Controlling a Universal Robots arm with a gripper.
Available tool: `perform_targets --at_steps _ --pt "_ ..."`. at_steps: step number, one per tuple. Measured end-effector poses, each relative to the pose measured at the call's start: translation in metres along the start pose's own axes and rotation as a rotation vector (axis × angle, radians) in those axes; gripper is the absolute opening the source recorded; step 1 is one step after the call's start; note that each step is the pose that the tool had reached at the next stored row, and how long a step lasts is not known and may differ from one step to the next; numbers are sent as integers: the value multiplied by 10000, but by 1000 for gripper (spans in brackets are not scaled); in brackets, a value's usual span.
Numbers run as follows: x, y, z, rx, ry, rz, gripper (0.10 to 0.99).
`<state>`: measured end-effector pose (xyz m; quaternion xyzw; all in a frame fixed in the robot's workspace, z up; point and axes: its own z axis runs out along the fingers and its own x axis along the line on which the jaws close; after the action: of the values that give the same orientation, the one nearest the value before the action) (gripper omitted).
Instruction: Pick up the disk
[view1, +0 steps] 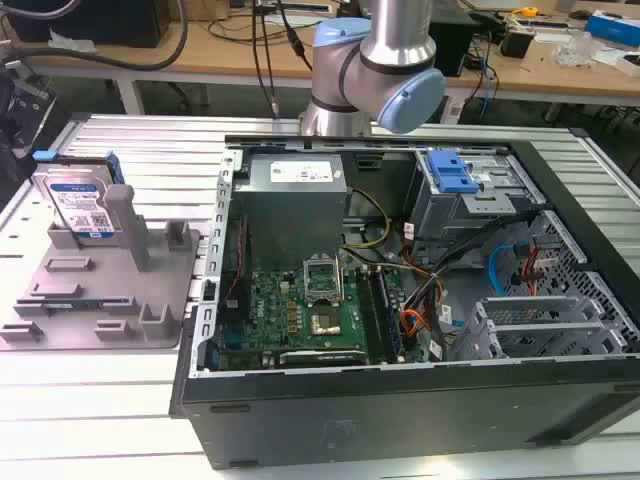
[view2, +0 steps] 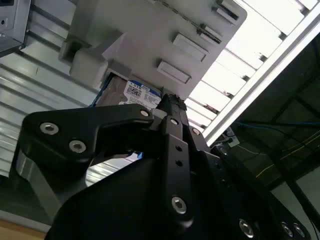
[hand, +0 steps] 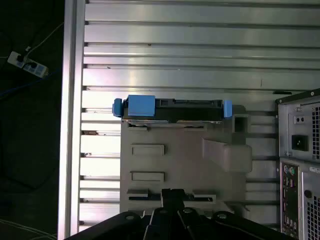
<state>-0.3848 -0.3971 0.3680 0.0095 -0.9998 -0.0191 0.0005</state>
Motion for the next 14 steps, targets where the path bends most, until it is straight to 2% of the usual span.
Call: perform_targets --at_steps 14 --pt "0 -1 0 9 1 -27 106"
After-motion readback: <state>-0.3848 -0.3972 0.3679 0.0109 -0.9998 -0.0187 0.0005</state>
